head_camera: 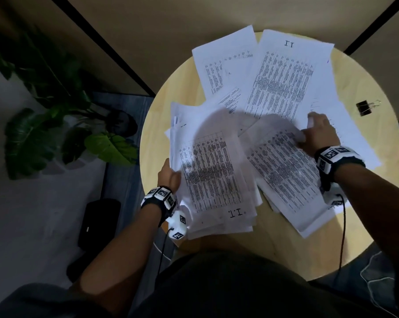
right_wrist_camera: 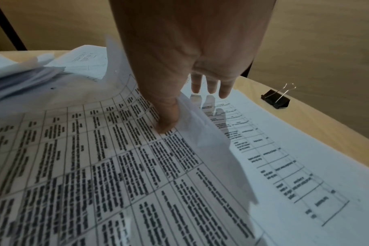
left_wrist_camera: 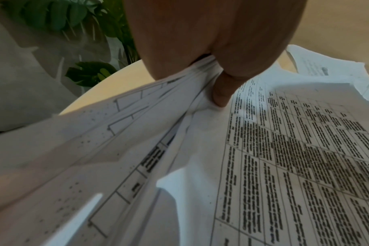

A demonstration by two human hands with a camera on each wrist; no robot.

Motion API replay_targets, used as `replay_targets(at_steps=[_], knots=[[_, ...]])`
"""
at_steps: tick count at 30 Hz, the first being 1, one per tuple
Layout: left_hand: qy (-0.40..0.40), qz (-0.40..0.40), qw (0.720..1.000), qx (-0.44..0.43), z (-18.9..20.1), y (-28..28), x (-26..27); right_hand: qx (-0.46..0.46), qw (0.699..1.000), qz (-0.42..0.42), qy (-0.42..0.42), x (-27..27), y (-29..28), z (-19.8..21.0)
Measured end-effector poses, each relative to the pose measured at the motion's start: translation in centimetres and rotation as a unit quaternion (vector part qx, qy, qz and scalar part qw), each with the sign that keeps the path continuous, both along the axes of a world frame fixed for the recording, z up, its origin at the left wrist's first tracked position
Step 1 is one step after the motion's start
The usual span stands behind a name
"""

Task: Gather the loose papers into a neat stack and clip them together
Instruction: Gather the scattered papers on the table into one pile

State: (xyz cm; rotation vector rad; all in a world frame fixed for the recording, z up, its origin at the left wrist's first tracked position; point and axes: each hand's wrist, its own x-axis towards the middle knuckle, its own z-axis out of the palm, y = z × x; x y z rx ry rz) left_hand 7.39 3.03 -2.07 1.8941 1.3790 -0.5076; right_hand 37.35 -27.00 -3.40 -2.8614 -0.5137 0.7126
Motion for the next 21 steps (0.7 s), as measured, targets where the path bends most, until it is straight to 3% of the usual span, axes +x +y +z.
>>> replay_targets(at_steps=[5, 10, 12, 14, 16, 17, 21], knots=[[-0.003, -0.002, 1.0, 0.008, 0.1, 0.0, 0.0, -0.027, 0.998, -0.005, 0.052, 1.7, 0.6, 0.1], [-0.009, -0.001, 1.0, 0.012, 0.6, -0.3, 0.2, 0.002, 0.999, -0.033, 0.03, 1.7, 0.7, 0.9], [-0.013, 0.0, 1.0, 0.013, 0.8, -0.3, 0.3, 0.039, 0.999, 0.024, 0.028, 1.3, 1.0, 1.5], [-0.007, -0.003, 1.0, 0.017, 0.8, -0.4, 0.3, 0.03, 0.984, 0.175, 0.006, 1.0, 1.3, 2.0], [-0.017, 0.004, 1.0, 0.01, 0.9, -0.4, 0.3, -0.045, 0.94, 0.331, -0.064, 0.8, 1.7, 1.9], [-0.022, 0.012, 1.0, 0.001, 0.9, -0.4, 0.3, -0.076, 0.924, 0.365, -0.09, 0.8, 1.8, 1.8], [-0.044, 0.05, 0.998, -0.023, 0.3, 0.4, -0.1, -0.074, 0.935, 0.328, -0.116, 0.5, 2.0, 3.0]])
